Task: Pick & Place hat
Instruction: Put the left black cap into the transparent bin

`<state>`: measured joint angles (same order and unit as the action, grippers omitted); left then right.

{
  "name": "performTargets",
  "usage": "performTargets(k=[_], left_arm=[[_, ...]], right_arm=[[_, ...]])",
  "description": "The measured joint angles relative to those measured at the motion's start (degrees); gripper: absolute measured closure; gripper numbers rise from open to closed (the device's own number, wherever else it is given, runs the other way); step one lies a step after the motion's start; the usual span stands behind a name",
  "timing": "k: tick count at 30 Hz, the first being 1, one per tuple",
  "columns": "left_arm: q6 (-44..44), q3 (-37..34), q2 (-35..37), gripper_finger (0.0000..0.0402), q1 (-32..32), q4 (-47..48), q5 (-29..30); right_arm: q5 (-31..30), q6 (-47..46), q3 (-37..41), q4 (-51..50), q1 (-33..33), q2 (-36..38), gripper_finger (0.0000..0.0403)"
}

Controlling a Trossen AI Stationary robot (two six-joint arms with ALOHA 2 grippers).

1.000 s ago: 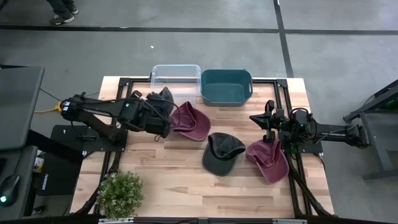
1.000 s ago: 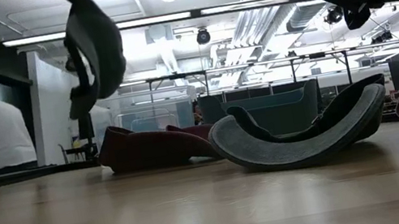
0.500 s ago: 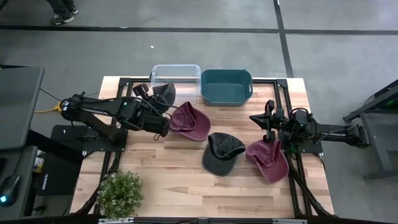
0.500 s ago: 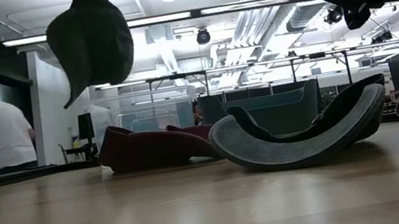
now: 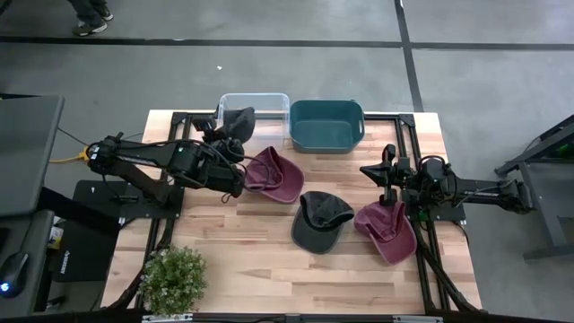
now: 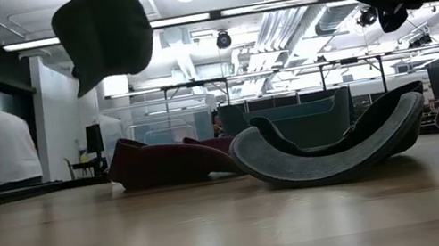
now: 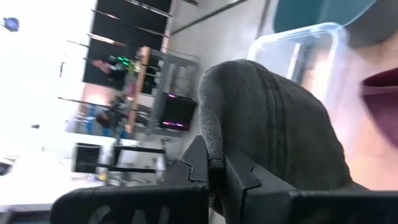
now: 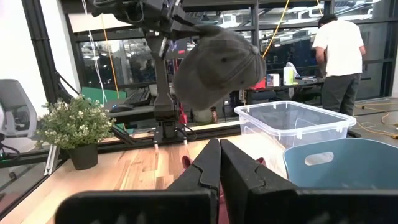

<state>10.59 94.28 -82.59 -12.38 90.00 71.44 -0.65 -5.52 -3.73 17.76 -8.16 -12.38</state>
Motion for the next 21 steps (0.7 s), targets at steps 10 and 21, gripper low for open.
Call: performTargets(k=[10,21], left_arm=[[-9.3,0.0,-0.7,0.0401,0.0,0.0,2.9],[-12.7,0.0,-1.8,0.0401,6.6,-0.7,4.1]], right_arm=[[0.0,0.0,0.0,0.0,0.0,0.0,0.0402],[0.0,0.0,0.0,0.0,0.0,0.0,0.0402]])
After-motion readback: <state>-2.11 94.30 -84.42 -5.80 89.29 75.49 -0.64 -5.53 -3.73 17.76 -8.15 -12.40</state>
